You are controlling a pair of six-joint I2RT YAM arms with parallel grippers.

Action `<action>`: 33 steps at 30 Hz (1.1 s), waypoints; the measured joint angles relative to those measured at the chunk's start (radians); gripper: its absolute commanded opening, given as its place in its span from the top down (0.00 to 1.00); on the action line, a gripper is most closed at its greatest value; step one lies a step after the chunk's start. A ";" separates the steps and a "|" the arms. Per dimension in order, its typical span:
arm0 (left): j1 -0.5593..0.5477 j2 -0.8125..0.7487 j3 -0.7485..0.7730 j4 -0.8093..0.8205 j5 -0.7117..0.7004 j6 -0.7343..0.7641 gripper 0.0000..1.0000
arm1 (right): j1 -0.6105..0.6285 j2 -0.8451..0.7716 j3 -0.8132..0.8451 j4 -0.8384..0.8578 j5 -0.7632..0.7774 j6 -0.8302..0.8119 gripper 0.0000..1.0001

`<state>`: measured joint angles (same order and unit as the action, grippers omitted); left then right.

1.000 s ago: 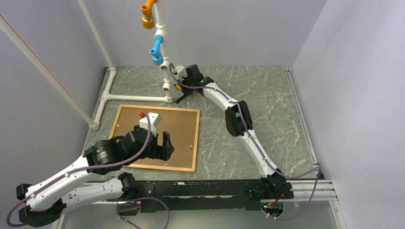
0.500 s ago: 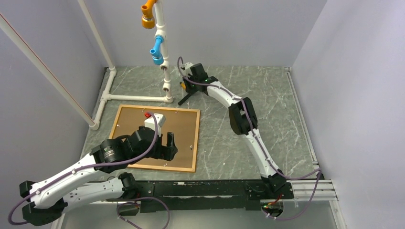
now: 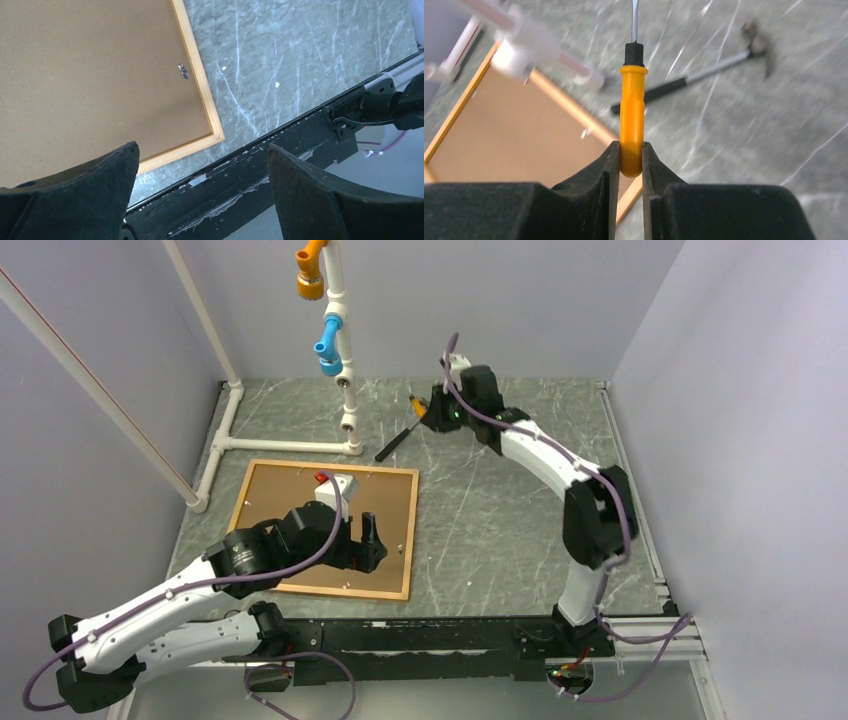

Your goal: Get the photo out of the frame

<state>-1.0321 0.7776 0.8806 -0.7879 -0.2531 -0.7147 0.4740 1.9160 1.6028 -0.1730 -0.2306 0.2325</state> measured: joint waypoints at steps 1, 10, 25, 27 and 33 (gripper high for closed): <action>0.008 0.004 0.000 0.009 0.010 0.002 0.00 | 0.005 -0.068 -0.102 0.041 -0.024 0.019 1.00; 0.250 -0.002 -0.096 0.177 0.248 0.021 0.00 | 0.042 -0.475 -0.764 0.150 -0.204 0.125 1.00; 0.553 0.048 -0.453 0.739 0.705 -0.307 0.04 | 0.354 -0.630 -0.956 0.369 -0.210 0.279 1.00; 0.553 0.047 -0.459 0.773 0.705 -0.335 0.05 | 0.377 -0.602 -0.949 0.377 -0.205 0.288 1.00; 0.555 0.037 -0.509 0.838 0.673 -0.433 0.09 | 0.426 -0.572 -0.928 0.390 -0.188 0.295 1.00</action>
<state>-0.4770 0.8150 0.3714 0.0502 0.4198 -1.1473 0.9005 1.3437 0.6750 0.2169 -0.4183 0.5274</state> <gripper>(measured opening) 0.930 0.203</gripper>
